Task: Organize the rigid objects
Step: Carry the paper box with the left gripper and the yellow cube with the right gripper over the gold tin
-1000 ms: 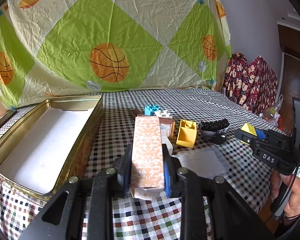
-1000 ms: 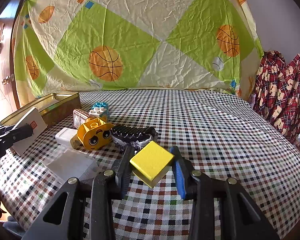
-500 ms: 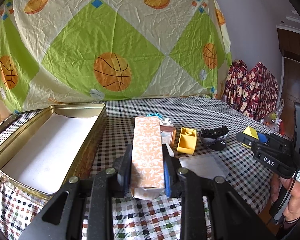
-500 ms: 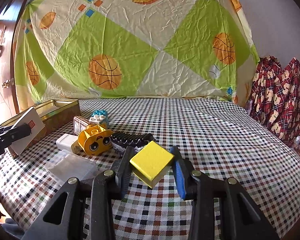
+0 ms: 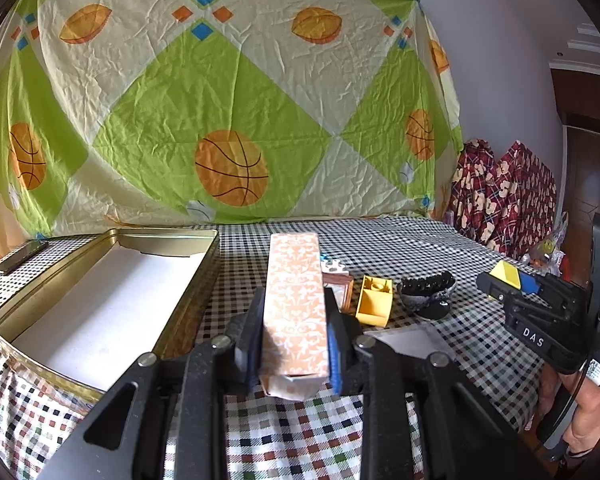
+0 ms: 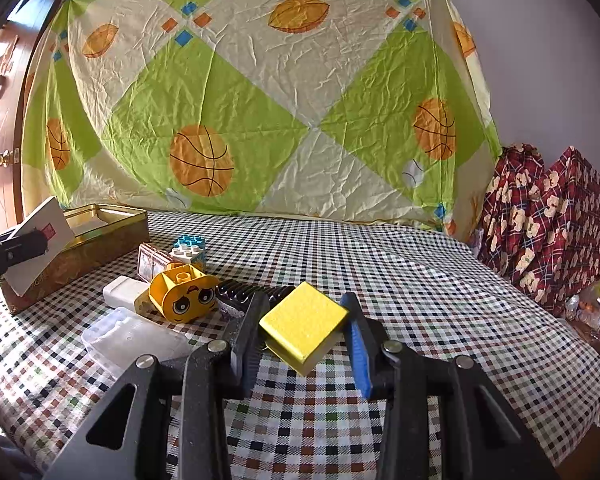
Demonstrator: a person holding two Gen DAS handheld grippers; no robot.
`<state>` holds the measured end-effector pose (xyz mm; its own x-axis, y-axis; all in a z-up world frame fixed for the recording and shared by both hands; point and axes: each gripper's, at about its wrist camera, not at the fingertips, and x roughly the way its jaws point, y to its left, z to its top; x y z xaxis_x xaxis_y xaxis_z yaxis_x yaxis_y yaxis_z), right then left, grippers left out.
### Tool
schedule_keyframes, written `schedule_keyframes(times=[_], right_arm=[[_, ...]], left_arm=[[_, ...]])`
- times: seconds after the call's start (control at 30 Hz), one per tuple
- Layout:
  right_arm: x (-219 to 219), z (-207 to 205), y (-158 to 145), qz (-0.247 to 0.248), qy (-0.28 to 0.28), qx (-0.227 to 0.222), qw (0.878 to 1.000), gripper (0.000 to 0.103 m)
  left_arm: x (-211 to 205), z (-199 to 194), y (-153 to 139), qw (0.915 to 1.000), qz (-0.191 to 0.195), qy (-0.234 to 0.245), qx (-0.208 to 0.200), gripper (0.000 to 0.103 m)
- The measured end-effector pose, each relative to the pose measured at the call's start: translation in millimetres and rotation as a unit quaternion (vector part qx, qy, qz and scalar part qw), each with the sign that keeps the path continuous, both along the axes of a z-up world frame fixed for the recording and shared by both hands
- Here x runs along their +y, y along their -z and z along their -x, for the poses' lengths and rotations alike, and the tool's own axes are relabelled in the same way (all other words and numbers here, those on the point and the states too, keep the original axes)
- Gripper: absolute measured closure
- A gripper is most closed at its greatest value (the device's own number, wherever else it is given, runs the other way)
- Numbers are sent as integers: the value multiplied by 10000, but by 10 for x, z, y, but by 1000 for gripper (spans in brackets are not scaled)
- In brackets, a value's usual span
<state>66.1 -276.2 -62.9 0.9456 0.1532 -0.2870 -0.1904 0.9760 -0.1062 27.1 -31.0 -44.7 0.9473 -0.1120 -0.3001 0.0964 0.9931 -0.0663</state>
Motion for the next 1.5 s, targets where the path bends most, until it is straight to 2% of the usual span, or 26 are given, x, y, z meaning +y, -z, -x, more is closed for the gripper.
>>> schedule_keyframes(times=[0.3, 0.77, 1.5], right_arm=[[151, 153, -111, 18, -301, -451, 9985, 63], [512, 190, -128, -329, -861, -309, 9953, 63], [1314, 308, -140, -45, -1709, -193, 9851, 63]], left_arm=[[29, 51, -12, 9998, 34, -30, -168, 79], [193, 170, -47, 9985, -34, -320, -454, 79], [660, 279, -49, 9955, 119, -757, -564, 79]])
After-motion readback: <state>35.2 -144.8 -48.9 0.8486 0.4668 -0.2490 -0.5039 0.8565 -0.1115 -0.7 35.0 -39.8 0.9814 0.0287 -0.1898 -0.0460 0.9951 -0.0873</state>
